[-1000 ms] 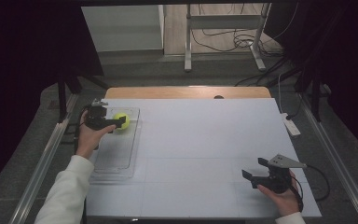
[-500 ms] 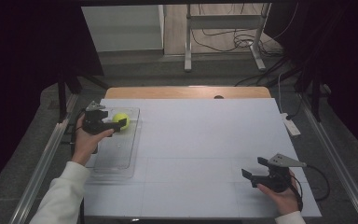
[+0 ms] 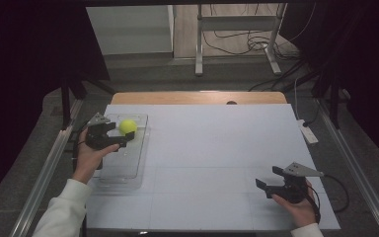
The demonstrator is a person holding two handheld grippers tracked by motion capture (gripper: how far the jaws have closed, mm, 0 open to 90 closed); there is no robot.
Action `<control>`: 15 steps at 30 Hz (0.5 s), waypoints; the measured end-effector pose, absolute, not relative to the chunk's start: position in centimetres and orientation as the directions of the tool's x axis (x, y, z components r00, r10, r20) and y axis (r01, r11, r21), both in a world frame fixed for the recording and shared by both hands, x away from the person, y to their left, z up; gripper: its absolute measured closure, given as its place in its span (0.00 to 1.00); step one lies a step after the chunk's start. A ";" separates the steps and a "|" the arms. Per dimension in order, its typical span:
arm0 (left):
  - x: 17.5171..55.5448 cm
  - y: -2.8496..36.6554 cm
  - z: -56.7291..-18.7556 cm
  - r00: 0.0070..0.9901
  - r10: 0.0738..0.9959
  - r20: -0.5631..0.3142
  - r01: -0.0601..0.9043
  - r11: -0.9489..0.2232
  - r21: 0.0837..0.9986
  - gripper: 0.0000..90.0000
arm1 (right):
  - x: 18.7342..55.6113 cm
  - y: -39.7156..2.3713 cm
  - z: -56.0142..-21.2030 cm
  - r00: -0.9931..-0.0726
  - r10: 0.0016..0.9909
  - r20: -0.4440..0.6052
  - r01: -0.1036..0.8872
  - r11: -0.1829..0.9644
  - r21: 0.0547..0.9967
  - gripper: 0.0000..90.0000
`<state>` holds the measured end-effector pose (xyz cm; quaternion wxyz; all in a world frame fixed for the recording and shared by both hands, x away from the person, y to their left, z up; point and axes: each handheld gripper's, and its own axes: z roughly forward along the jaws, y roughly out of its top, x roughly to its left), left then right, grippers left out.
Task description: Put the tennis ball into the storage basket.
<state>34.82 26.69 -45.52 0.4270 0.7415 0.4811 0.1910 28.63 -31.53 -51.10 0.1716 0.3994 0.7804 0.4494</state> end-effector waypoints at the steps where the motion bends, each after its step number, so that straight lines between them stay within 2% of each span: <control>1: 34.6 26.6 -45.5 0.470 0.874 -0.126 0.547 -0.176 0.818 0.12 | 28.6 -31.5 -51.1 -0.623 0.777 0.091 0.469 0.278 0.839 0.15; 15: 30.8 25.3 -46.1 0.541 0.829 -0.140 0.516 -0.196 0.834 0.12 | 28.4 -31.4 -50.9 -0.621 0.779 0.088 0.467 0.279 0.839 0.15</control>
